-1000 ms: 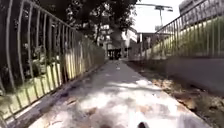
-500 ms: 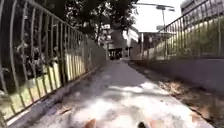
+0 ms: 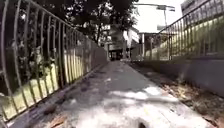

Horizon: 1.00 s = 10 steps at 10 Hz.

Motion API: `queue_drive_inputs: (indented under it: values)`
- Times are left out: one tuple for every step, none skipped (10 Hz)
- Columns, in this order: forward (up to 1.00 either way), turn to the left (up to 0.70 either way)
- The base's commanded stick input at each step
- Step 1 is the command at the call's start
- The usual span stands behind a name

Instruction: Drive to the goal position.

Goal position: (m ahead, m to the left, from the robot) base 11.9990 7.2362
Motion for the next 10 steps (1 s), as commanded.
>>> queue_drive_inputs:
  values:
    - [0.5,-0.5]
    - [0.5,-0.44]
    - [0.5,-0.11]
    - [0.5,0.0]
    - [0.5,0.0]
    - [0.5,0.0]
    - [0.5,0.0]
    - [0.5,0.0]
    - [0.5,0.0]
    - [0.5,0.0]
